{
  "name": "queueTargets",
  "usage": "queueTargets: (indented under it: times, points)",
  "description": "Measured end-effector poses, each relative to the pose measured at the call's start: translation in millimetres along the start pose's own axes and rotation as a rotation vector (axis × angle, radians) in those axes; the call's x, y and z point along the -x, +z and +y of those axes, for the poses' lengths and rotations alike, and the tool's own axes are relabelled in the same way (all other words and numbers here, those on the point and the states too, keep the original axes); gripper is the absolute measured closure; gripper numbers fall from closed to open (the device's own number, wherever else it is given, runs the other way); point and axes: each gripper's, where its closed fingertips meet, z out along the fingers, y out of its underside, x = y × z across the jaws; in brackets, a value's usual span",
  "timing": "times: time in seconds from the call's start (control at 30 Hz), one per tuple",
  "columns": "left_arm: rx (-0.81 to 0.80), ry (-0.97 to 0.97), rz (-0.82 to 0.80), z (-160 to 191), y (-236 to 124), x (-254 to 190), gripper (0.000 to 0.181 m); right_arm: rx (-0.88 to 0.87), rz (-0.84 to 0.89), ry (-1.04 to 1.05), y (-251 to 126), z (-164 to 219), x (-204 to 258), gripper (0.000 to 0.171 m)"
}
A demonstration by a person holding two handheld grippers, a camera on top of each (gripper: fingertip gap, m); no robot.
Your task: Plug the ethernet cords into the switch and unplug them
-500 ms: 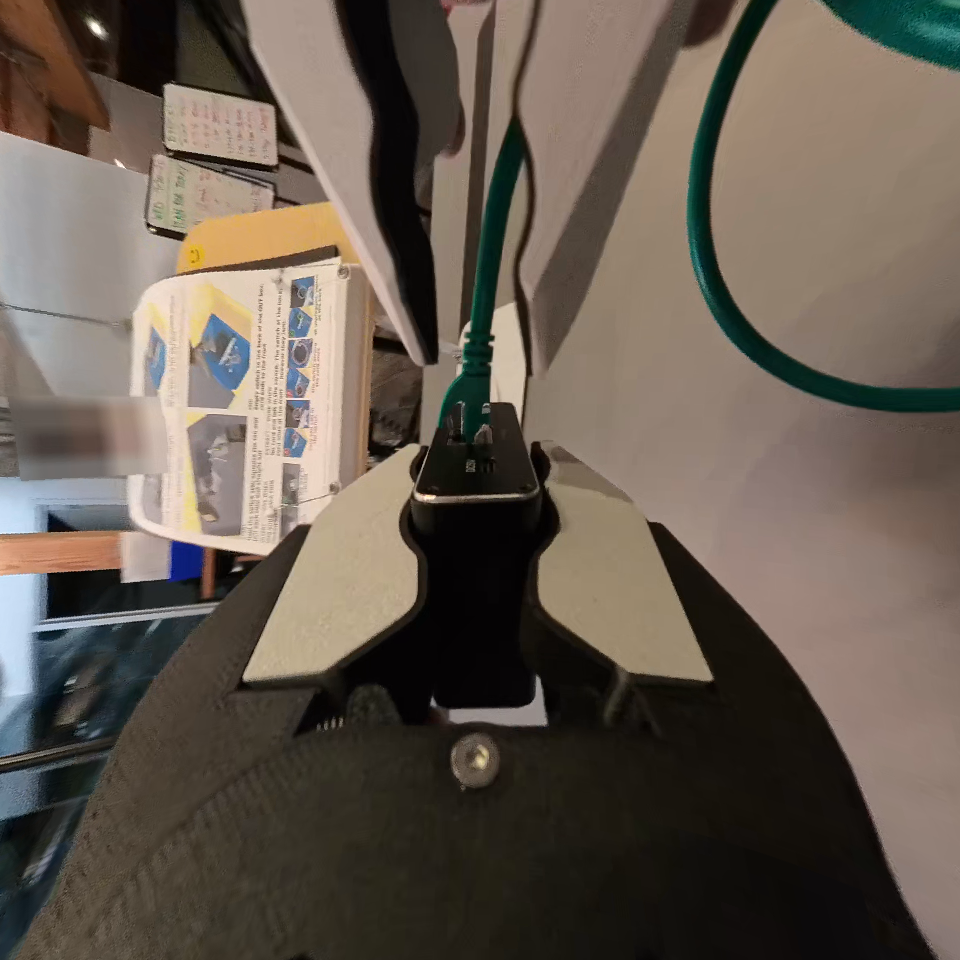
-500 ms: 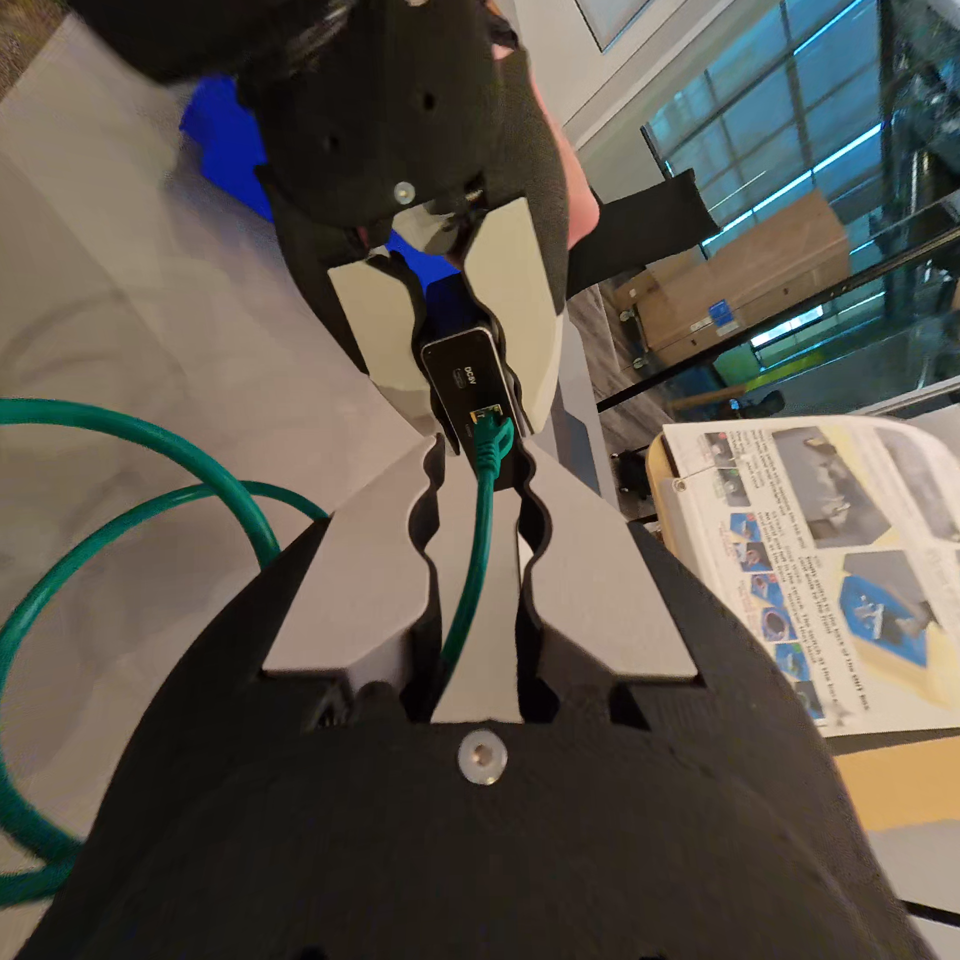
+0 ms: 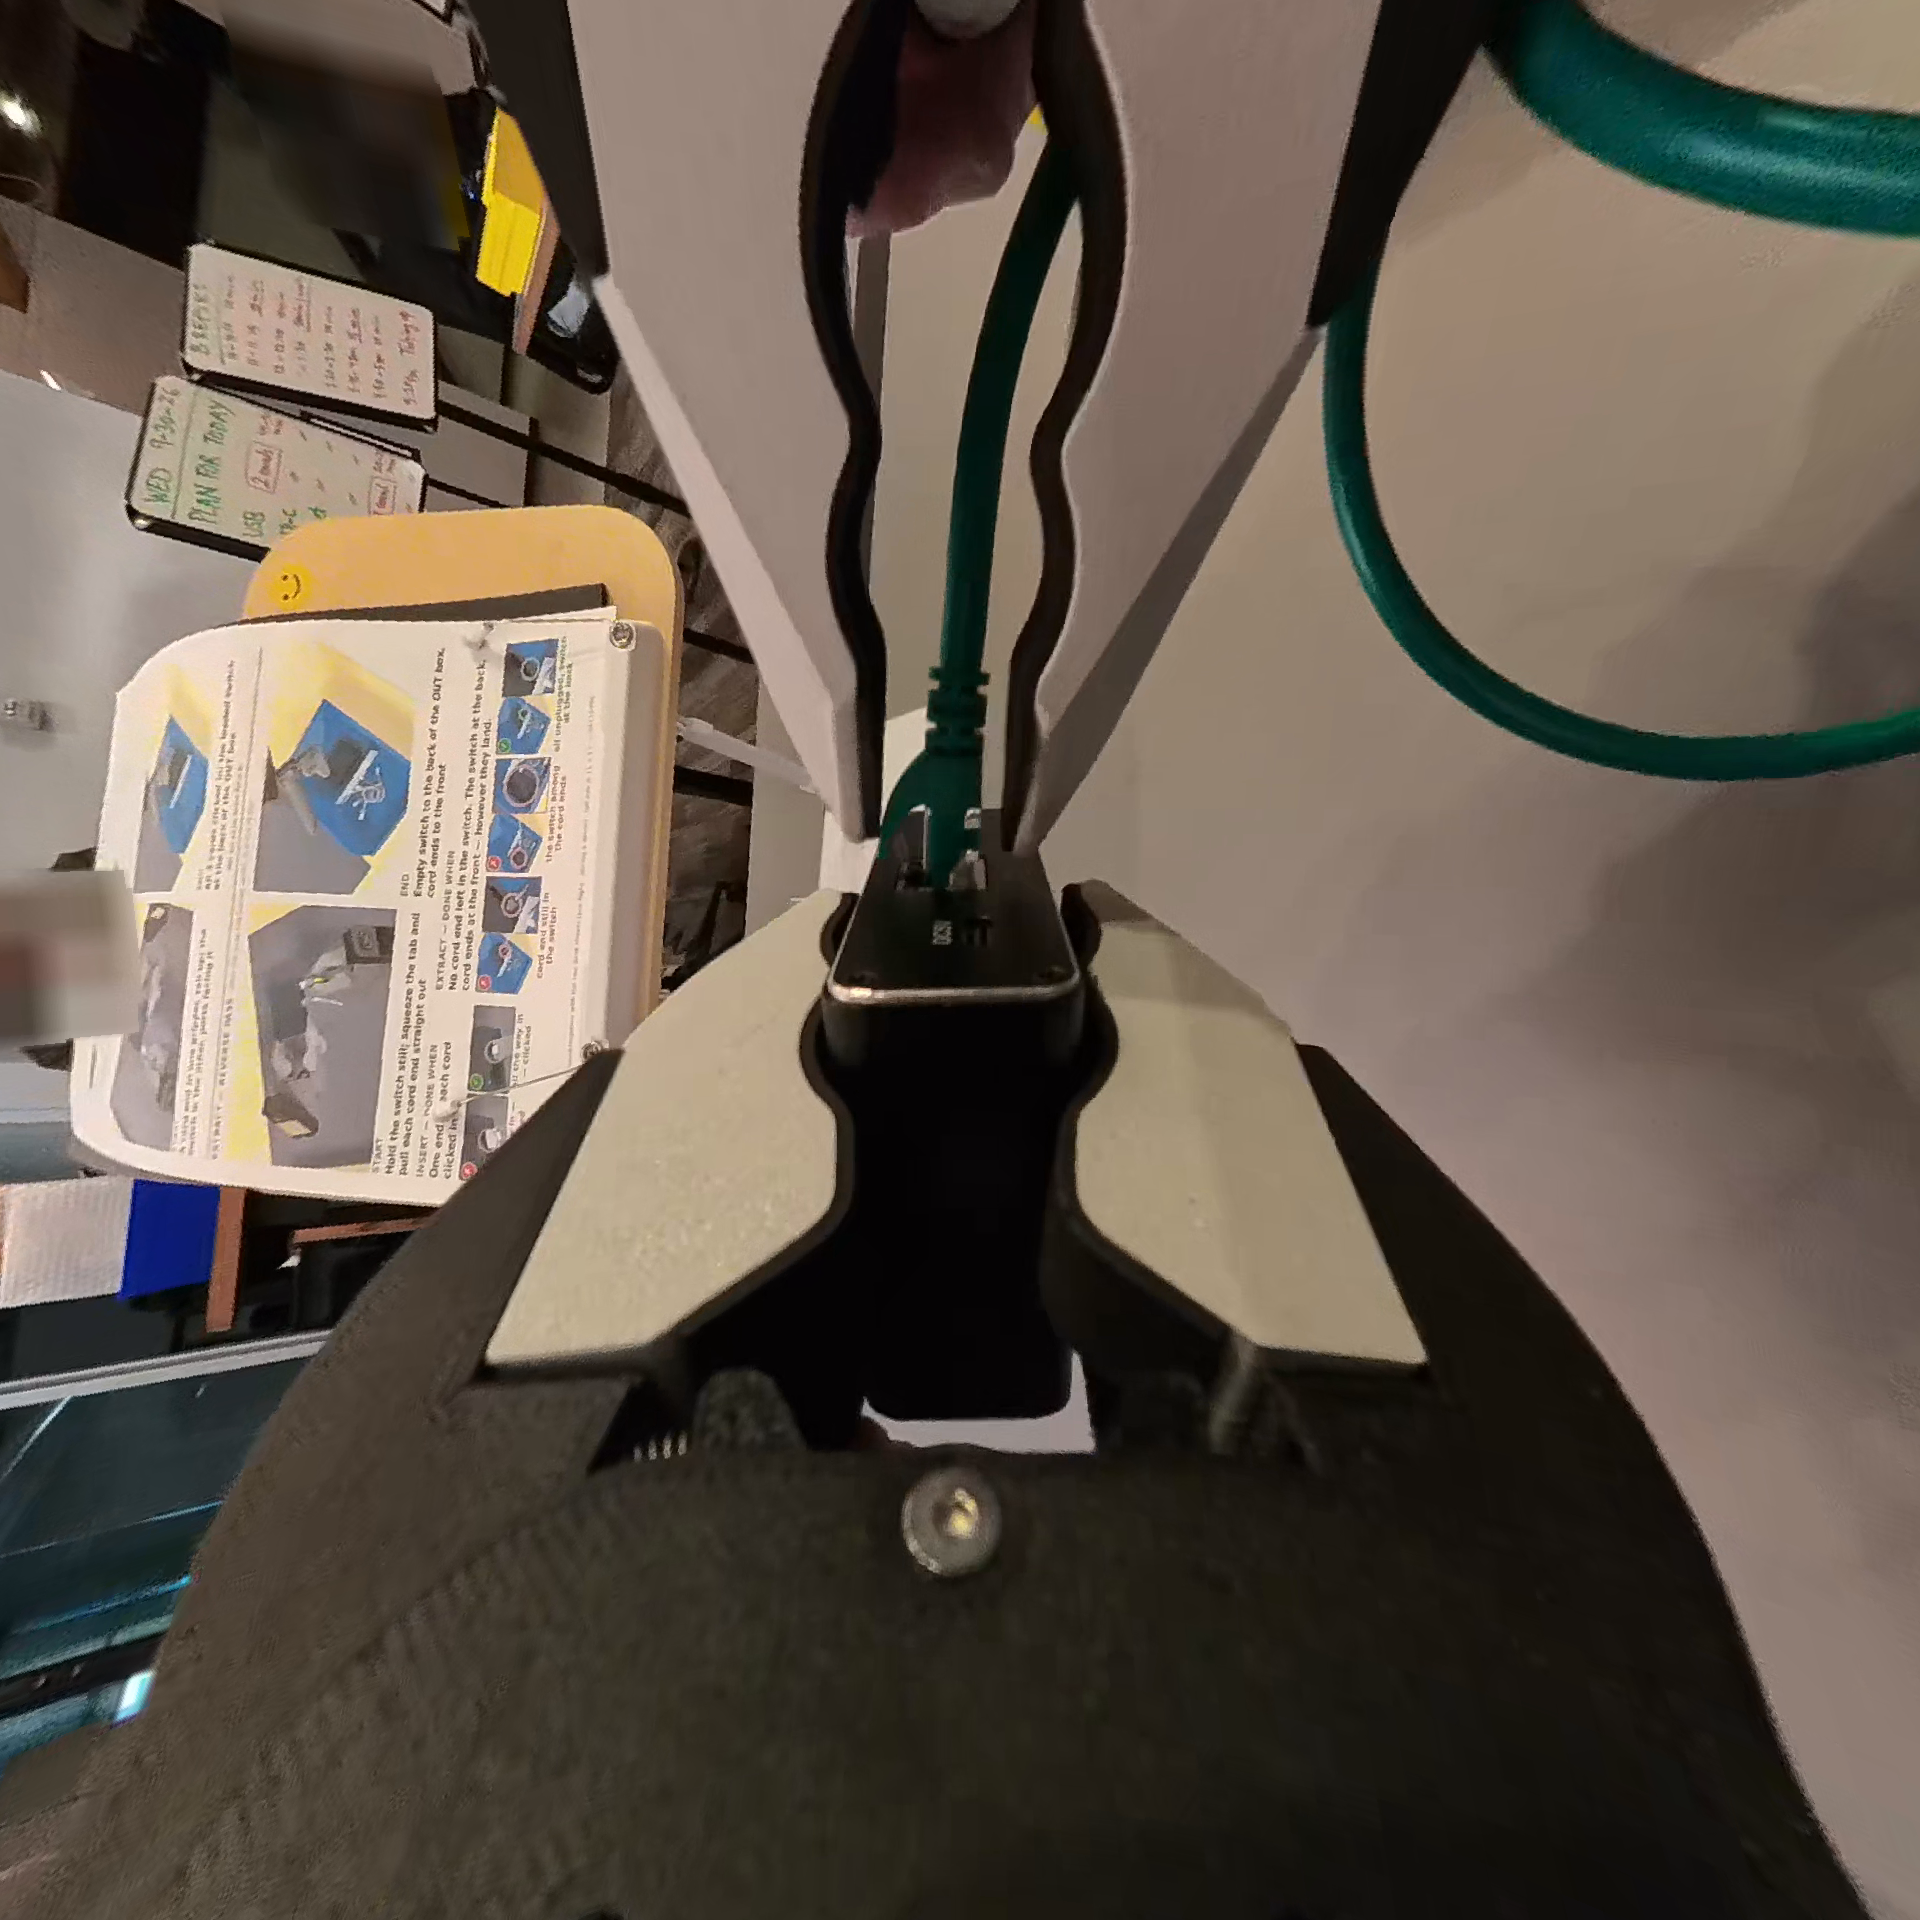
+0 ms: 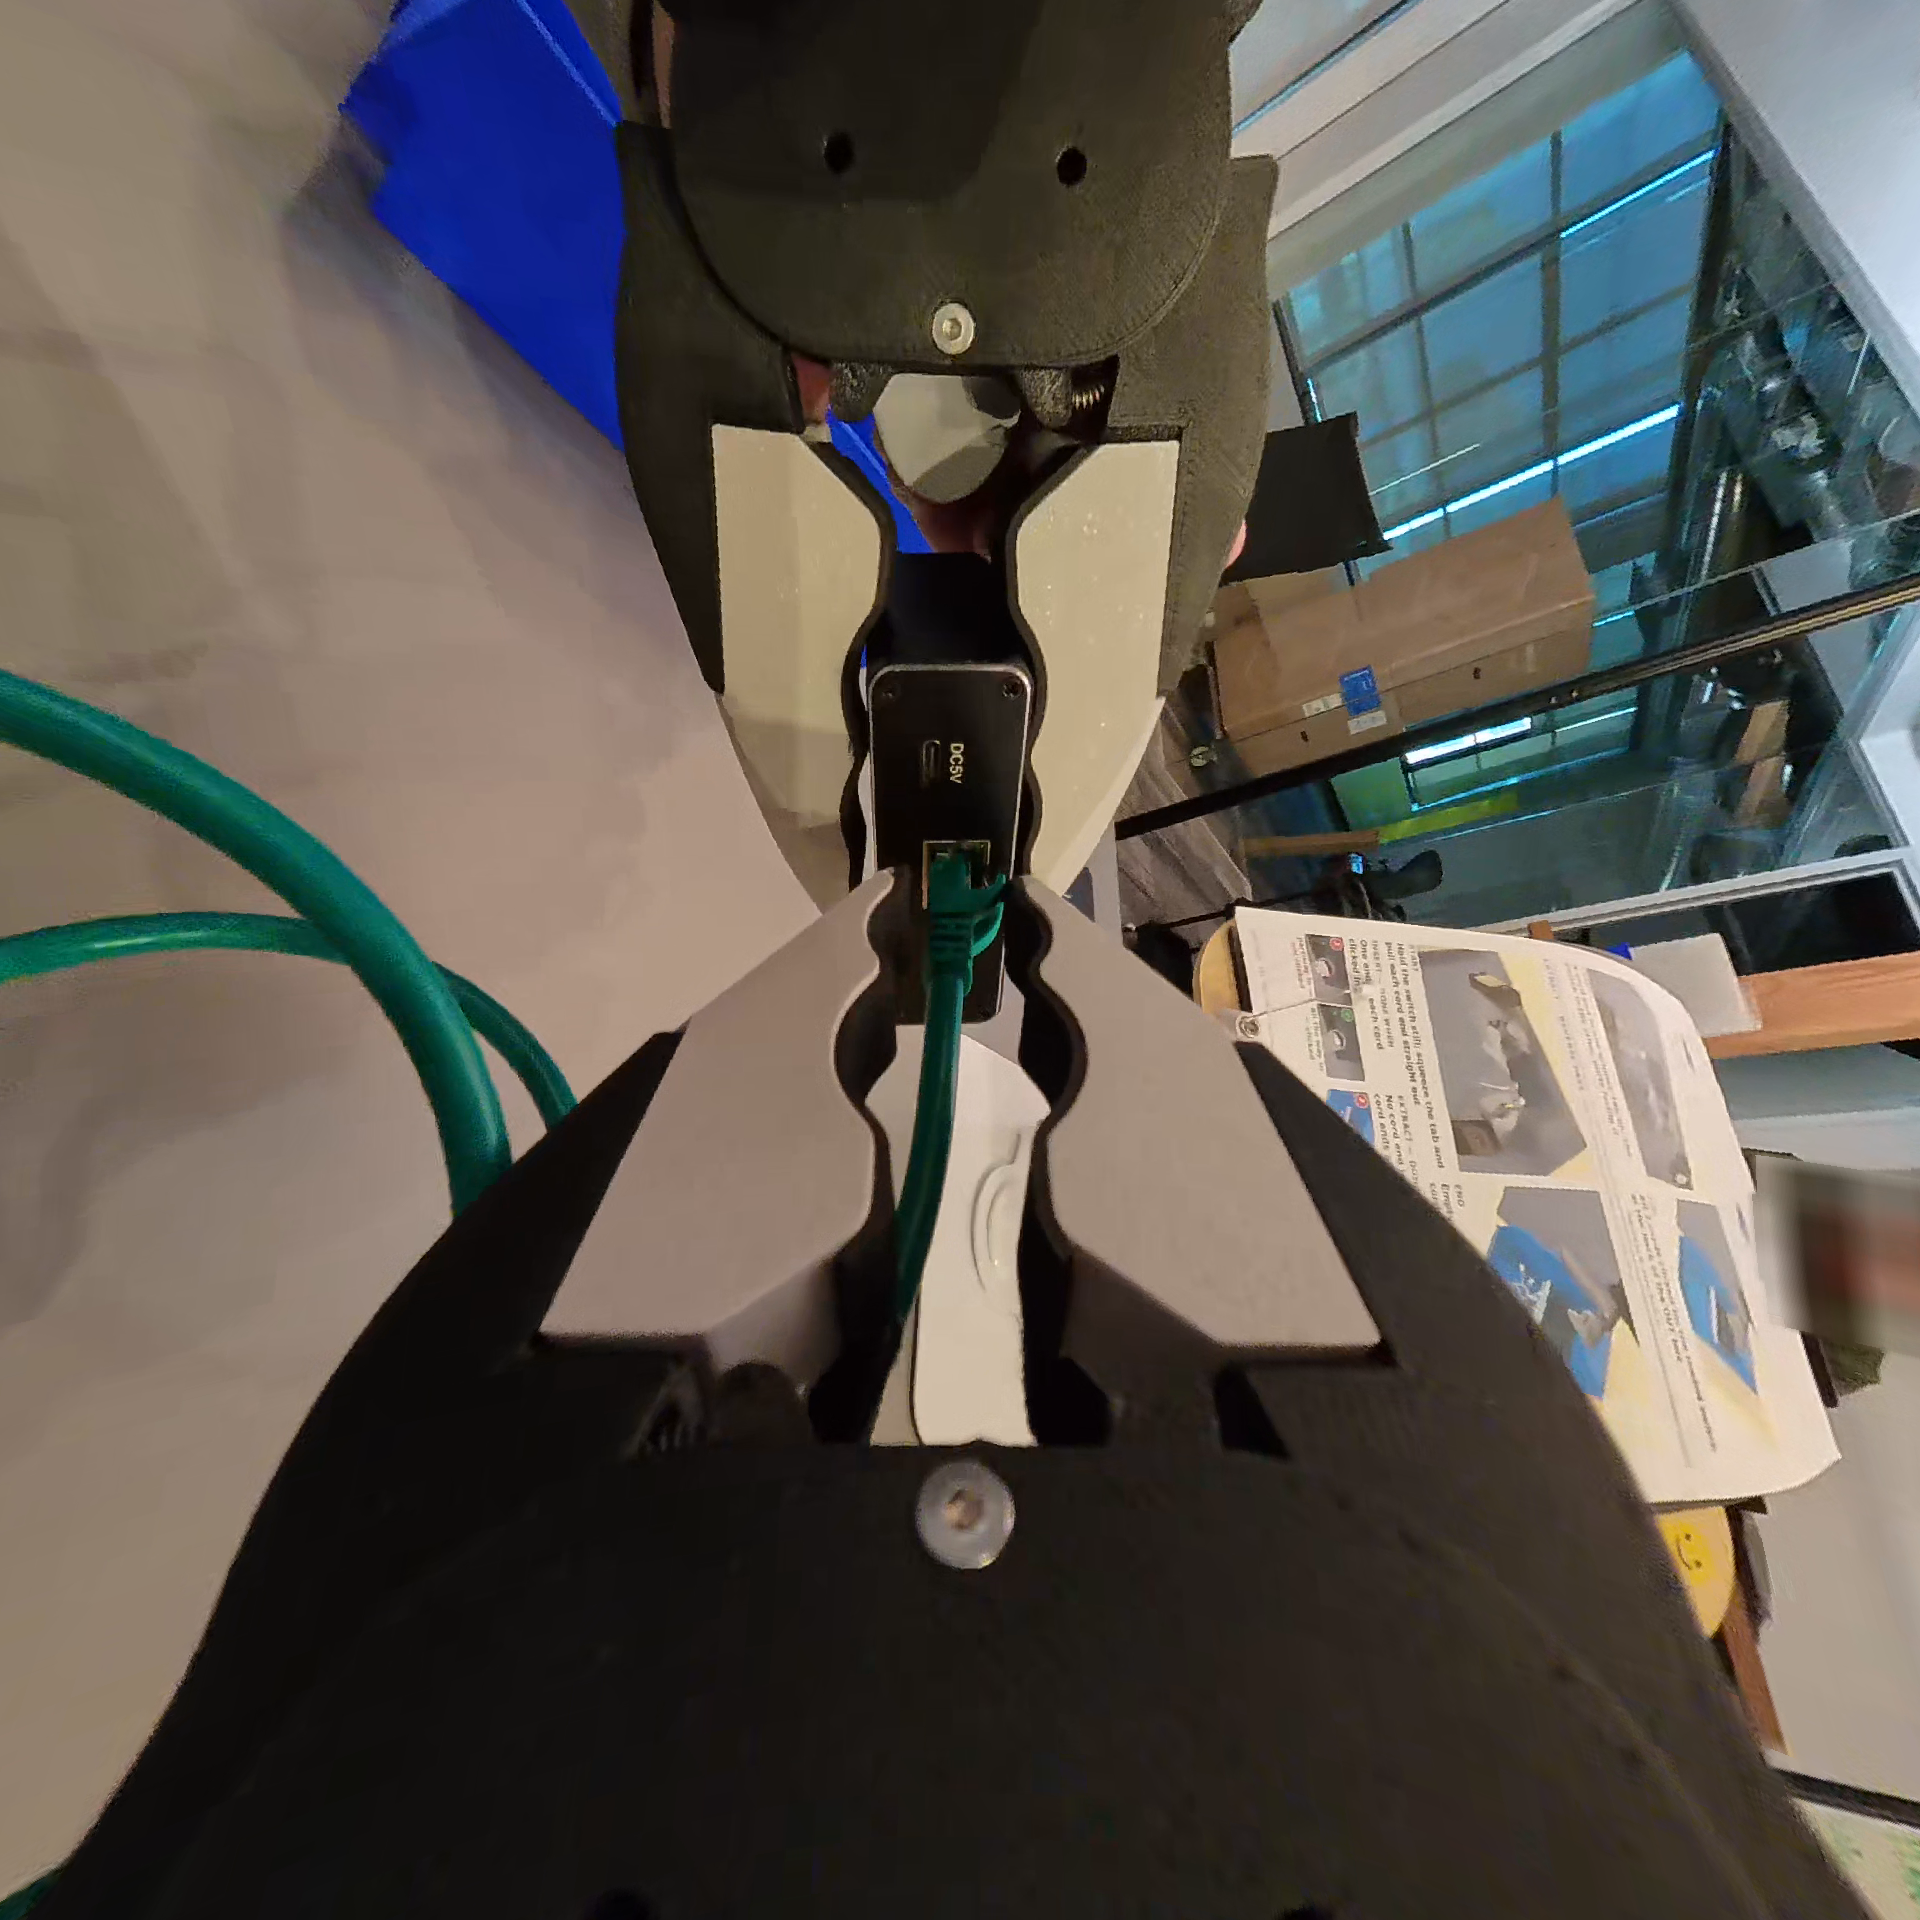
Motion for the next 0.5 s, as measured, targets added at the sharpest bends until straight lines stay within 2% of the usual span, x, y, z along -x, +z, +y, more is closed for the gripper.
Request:
queueTargets:
  times: [0.5]
  points:
    - [-0.071, -0.003, 0.042, -12, -2, 4, 0.145, -0.015, -0.058, -0.017, -8, -2, -6, 0.159]
